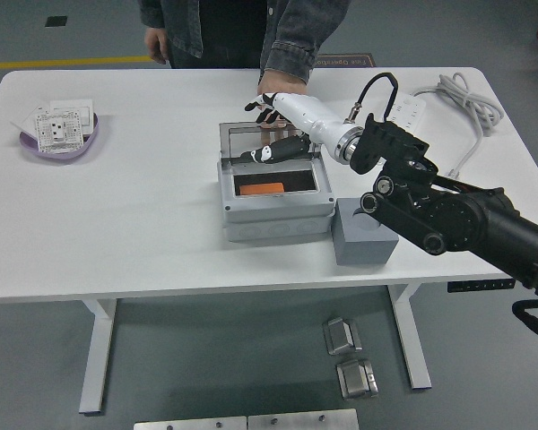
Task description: Pick up the cylinder from the cube,place it in the box,flap close box
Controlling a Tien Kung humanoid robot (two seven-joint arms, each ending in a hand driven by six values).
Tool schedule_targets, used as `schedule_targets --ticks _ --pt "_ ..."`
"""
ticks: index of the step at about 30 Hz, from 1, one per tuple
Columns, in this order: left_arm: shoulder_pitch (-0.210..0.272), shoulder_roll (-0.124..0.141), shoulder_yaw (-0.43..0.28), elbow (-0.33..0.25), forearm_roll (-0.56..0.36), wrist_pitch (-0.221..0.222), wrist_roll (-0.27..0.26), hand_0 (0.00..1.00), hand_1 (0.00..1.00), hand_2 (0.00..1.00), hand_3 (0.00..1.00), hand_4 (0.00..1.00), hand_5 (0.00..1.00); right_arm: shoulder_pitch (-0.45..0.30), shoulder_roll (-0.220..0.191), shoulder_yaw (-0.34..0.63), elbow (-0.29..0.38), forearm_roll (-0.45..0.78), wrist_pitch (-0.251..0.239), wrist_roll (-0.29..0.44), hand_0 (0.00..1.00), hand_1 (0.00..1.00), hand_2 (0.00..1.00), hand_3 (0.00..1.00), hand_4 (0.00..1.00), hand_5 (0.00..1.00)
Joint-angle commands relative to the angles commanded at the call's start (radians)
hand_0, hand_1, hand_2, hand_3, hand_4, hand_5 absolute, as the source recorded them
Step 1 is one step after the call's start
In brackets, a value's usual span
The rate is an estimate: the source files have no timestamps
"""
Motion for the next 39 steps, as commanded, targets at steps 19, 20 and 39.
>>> schedule_targets --ticks 19,20,39 --pt "-0.006 -0.004 0.011 0.000 0.013 -0.007 0.006 0.627 0.590 0.557 0.597 0.497 0.095 -0.011 0.031 -0.002 -0.098 0.050 -0.023 0.042 0.615 0.557 0.650 0.784 0.941 0.495" --pt "-0.007 -0.005 0.017 0.000 0.009 -0.007 0.006 0.627 0.590 0.557 0.597 0.497 0.095 -0.016 0.036 -0.005 -0.109 0.055 -0.027 0.047 0.615 0.557 0.650 0.784 0.941 0.495" --pt "0.000 -0.009 0.036 0.000 -0.014 -0.007 0.002 0.628 0.590 0.557 0.596 0.488 0.100 -0.080 -0.099 -0.072 0.189 -0.081 -0.011 -0.066 0.596 0.538 0.637 0.768 0.917 0.479"
